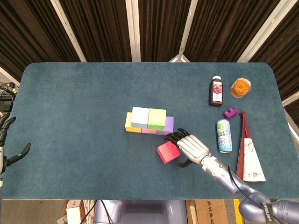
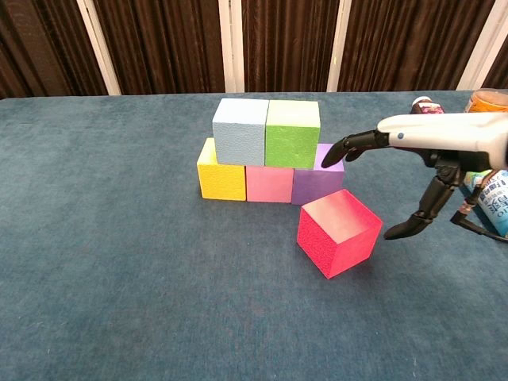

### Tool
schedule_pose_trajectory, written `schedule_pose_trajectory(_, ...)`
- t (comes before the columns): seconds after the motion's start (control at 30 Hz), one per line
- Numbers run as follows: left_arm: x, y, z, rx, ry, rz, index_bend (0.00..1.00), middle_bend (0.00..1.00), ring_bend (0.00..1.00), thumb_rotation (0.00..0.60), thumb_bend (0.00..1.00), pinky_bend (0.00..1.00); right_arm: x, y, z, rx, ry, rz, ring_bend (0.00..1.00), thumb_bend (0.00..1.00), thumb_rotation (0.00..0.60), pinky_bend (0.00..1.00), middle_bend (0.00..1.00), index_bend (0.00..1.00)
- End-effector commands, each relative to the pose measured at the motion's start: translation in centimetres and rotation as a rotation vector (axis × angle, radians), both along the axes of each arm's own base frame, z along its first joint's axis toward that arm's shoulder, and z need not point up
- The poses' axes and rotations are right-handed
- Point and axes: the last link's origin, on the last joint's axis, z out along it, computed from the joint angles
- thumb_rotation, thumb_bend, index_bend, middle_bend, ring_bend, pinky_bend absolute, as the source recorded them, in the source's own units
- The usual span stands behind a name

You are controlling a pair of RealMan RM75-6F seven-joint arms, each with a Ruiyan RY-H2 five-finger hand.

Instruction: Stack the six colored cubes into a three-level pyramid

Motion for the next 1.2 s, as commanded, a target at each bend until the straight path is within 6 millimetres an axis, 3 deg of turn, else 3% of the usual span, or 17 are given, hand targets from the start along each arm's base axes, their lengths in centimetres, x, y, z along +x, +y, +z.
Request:
schedule_pose_trajectory(0.03, 0.0, 0.0, 0.1, 0.008, -0.007, 0.002, 0.13, 0.05, 0.0, 0.6, 0.32, 0.0, 0.2, -0.2, -0.6, -0.009, -0.009, -0.014, 0.15, 0.2, 0.6, 0.0, 0.22, 0.18)
schedule_pose_trajectory(0.63, -0.3, 0.3, 0.1, 0.021, -0.006, 0.02, 0.13, 0.03, 0.0, 0.6, 0.32, 0.0, -0.4, -0.4, -1.5, -0.025, 0.043, -0.059, 0.21, 0.2, 0.6, 0.0, 0.23, 0.18)
schedule_pose_trajectory(0.87, -0.2, 0.3, -0.1, 0.016, 0.001, 0.021, 0.13, 0.02, 0.0, 0.6, 0.32, 0.0, -0.5, -0.4, -1.3, -0.03, 0.058, -0.066, 0.23, 0.2, 0.6, 0.08, 0.23, 0.18)
schedule_pose_trajectory(1.1, -0.3, 0.4, -0.2, 0.016, 0.006, 0.028, 0.13, 0.01, 0.0, 0.6, 0.32, 0.0, -0.5, -0.4, -1.2, -0.033, 0.062, -0.064, 0.25, 0.2, 0.6, 0.21, 0.23, 0.18)
schedule_pose_trajectory(1.2, -0.3, 0.5, -0.2, 0.013, 0.007, 0.031, 0.13, 0.01, 0.0, 0.6, 0.32, 0.0, -0.4, -0.4, -1.3, -0.032, 0.061, -0.064, 0.26, 0.2, 0.6, 0.22, 0.23, 0.18)
